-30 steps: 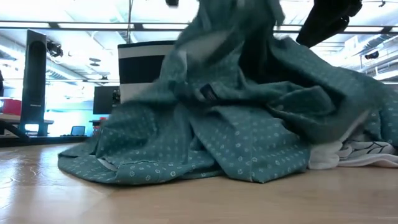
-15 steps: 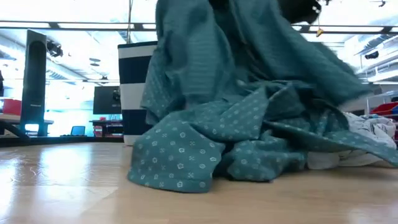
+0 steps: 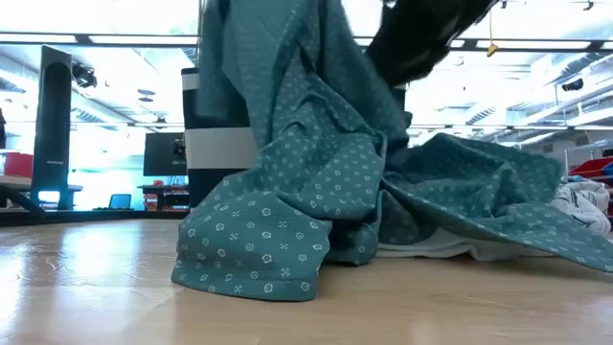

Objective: Sort clothes
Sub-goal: Put the green polo shirt into the blue laundry organizer

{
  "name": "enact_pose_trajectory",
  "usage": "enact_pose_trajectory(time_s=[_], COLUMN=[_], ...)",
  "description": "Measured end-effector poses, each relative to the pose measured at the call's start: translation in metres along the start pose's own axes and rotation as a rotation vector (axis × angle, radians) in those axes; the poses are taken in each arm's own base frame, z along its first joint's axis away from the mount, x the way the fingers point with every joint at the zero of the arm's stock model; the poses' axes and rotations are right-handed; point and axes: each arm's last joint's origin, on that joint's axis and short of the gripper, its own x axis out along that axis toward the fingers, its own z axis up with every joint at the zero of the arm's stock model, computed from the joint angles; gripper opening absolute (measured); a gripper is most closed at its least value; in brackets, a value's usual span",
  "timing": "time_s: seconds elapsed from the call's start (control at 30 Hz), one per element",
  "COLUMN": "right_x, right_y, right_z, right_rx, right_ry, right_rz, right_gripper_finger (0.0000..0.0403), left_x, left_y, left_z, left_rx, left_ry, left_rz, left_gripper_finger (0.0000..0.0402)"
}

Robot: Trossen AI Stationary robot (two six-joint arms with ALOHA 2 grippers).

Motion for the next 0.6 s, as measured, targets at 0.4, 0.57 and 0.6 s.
enact_pose_trajectory(time_s=[0.4, 0.57, 0.6], right_x=[0.062, 0.075, 0.077], right_y=[0.021, 0.021, 0.018], right_z=[-0.018, -0.011, -0.008], right_rx=[0.046, 0.008, -0.001], right_ry=[0.001, -0.095, -0.119], right_rz=[0.154, 0.251, 0.273], right_gripper_finger=[0.0247, 0.0203, 0.0179], left_x=[-0.014, -0.012, -0.011], left_y=[0.009, 0.008, 0.007], left_z=[0.014, 0.007, 0.007], left_rx=[0.045, 0.04, 0.037], left_ry=[0.078, 0.131, 0.135], left_rz=[0.056, 0.055, 0.061], left_gripper_finger=[0.0, 0.0001, 0.0001])
